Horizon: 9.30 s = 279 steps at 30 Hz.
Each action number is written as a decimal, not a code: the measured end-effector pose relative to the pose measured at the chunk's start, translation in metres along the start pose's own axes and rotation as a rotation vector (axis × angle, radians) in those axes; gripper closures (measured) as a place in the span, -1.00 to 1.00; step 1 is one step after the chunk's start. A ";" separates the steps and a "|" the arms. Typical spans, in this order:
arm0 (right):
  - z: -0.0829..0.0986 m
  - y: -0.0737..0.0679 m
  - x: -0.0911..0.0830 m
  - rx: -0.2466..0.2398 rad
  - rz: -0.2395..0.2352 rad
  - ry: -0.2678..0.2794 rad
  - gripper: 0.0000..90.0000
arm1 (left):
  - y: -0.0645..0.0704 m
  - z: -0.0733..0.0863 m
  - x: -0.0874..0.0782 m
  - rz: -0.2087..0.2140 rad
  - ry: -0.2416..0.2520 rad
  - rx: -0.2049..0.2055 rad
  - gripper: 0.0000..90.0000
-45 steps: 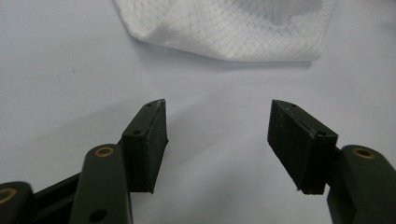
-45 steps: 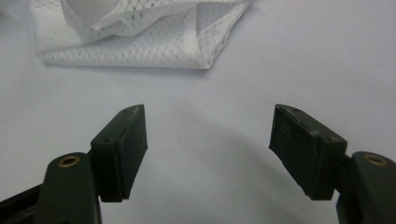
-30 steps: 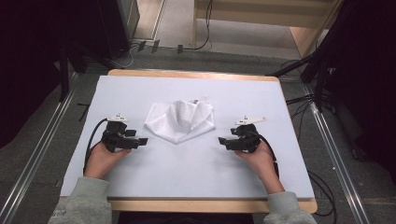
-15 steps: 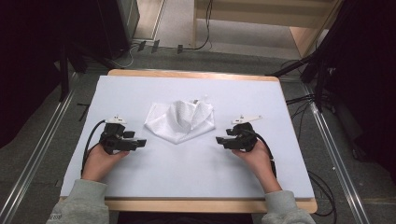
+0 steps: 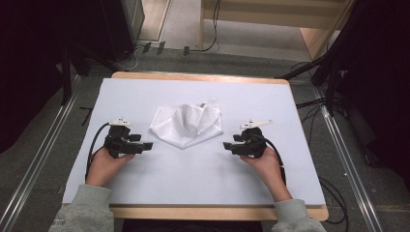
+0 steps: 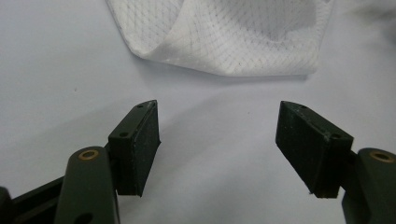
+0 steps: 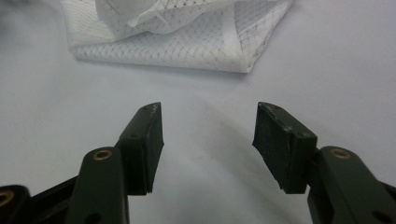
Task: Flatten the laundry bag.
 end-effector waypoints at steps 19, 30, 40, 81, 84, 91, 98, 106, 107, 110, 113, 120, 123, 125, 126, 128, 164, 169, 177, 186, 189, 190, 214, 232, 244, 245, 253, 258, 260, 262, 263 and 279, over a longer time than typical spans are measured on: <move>-0.005 -0.007 -0.002 -0.008 -0.011 0.018 0.06 | 0.003 -0.001 -0.002 0.004 -0.003 0.009 -0.30; -0.020 -0.025 0.011 -0.058 -0.029 0.014 0.13 | 0.004 0.004 -0.006 -0.006 -0.001 0.000 -0.30; -0.035 -0.034 0.020 -0.066 -0.062 0.018 0.19 | 0.000 0.016 -0.016 -0.021 0.014 -0.032 -0.30; -0.091 -0.052 0.062 -0.120 -0.122 0.012 0.82 | -0.007 0.031 -0.029 -0.032 0.022 -0.077 -0.28; -0.091 -0.052 0.060 -0.122 -0.135 0.006 0.98 | -0.007 0.032 -0.029 -0.034 0.019 -0.079 -0.28; -0.092 -0.060 0.047 -0.160 -0.134 0.008 1.00 | -0.007 0.031 -0.030 -0.034 0.025 -0.078 -0.28; -0.088 -0.071 0.034 -0.197 -0.151 0.007 1.00 | -0.008 0.029 -0.030 -0.034 0.035 -0.081 -0.28; -0.077 -0.075 0.022 -0.215 -0.163 -0.001 1.00 | -0.010 0.024 -0.028 -0.027 0.041 -0.084 -0.28; -0.076 -0.076 0.021 -0.214 -0.161 -0.003 1.00 | -0.010 0.024 -0.029 -0.026 0.038 -0.085 -0.28; -0.073 -0.077 0.021 -0.218 -0.165 -0.008 1.00 | -0.011 0.022 -0.028 -0.020 0.039 -0.087 -0.28; -0.070 -0.080 0.022 -0.221 -0.166 -0.019 1.00 | -0.012 0.020 -0.027 -0.020 0.039 -0.085 -0.27; -0.061 -0.086 0.018 -0.239 -0.163 -0.035 1.00 | -0.013 0.017 -0.026 -0.019 0.043 -0.086 -0.27; -0.055 -0.087 0.015 -0.239 -0.161 -0.045 1.00 | -0.014 0.016 -0.026 -0.019 0.049 -0.088 -0.27; -0.051 -0.088 0.014 -0.242 -0.167 -0.048 1.00 | -0.014 0.015 -0.026 -0.014 0.051 -0.087 -0.27; -0.049 -0.088 0.013 -0.242 -0.169 -0.048 1.00 | -0.014 0.015 -0.026 -0.014 0.049 -0.088 -0.27; -0.045 -0.090 0.012 -0.240 -0.174 -0.054 1.00 | -0.015 0.014 -0.026 -0.019 0.051 -0.086 -0.27; 0.020 -0.128 0.009 -0.198 -0.290 -0.135 1.00 | -0.011 -0.012 -0.010 0.013 0.047 -0.044 -0.26; 0.028 -0.139 0.013 -0.221 -0.299 -0.161 1.00 | -0.011 -0.014 -0.007 0.017 0.040 -0.039 -0.26; 0.023 -0.131 0.001 -0.239 -0.267 -0.111 0.52 | -0.012 -0.015 -0.006 0.019 0.033 -0.038 -0.26; 0.013 -0.097 -0.026 -0.194 -0.190 -0.024 0.46 | -0.011 -0.014 -0.006 0.014 0.031 -0.037 -0.26; 0.009 -0.082 -0.024 -0.173 -0.158 -0.020 0.46 | -0.010 -0.012 -0.007 0.013 0.034 -0.036 -0.26; 0.007 -0.078 -0.024 -0.169 -0.151 -0.019 0.46 | -0.010 -0.012 -0.008 0.012 0.036 -0.038 -0.26; -0.047 -0.002 0.029 -0.086 -0.021 -0.022 -0.07 | -0.019 0.024 -0.034 -0.045 0.060 -0.104 -0.26; -0.050 -0.005 0.060 -0.092 -0.027 -0.129 0.71 | -0.021 0.036 -0.042 -0.062 0.067 -0.132 -0.26; -0.051 -0.012 0.034 -0.083 -0.039 -0.090 0.87 | -0.019 0.030 -0.040 -0.051 0.072 -0.122 -0.26; -0.050 -0.013 0.031 -0.083 -0.040 -0.090 0.87 | -0.019 0.030 -0.039 -0.052 0.071 -0.119 -0.26; -0.044 -0.020 0.010 -0.059 -0.074 -0.070 0.92 | -0.016 0.023 -0.034 -0.042 0.067 -0.099 -0.26; -0.035 -0.026 -0.002 -0.054 -0.081 -0.058 0.92 | -0.015 0.019 -0.032 -0.038 0.067 -0.093 -0.25; -0.030 -0.029 -0.006 -0.040 -0.090 -0.063 0.91 | -0.014 0.017 -0.031 -0.032 0.069 -0.091 -0.25; -0.026 -0.032 -0.009 -0.040 -0.097 -0.064 0.91 | -0.013 0.015 -0.029 -0.033 0.067 -0.085 -0.25; -0.024 -0.034 -0.011 -0.044 -0.098 -0.062 0.91 | -0.013 0.015 -0.029 -0.030 0.065 -0.081 -0.25; 0.012 -0.052 -0.020 -0.049 -0.113 -0.109 0.91 | -0.006 -0.001 -0.015 -0.002 0.047 -0.043 -0.25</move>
Point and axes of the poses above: each handheld gripper's, and its own axes: x roughly forward along the jaws, z roughly out of its underside, y roughly to its right, the point moved 5 cm from there along x, roughly forward along the jaws, and after that the axes turned 6 degrees about -y, right-handed, at the moved point
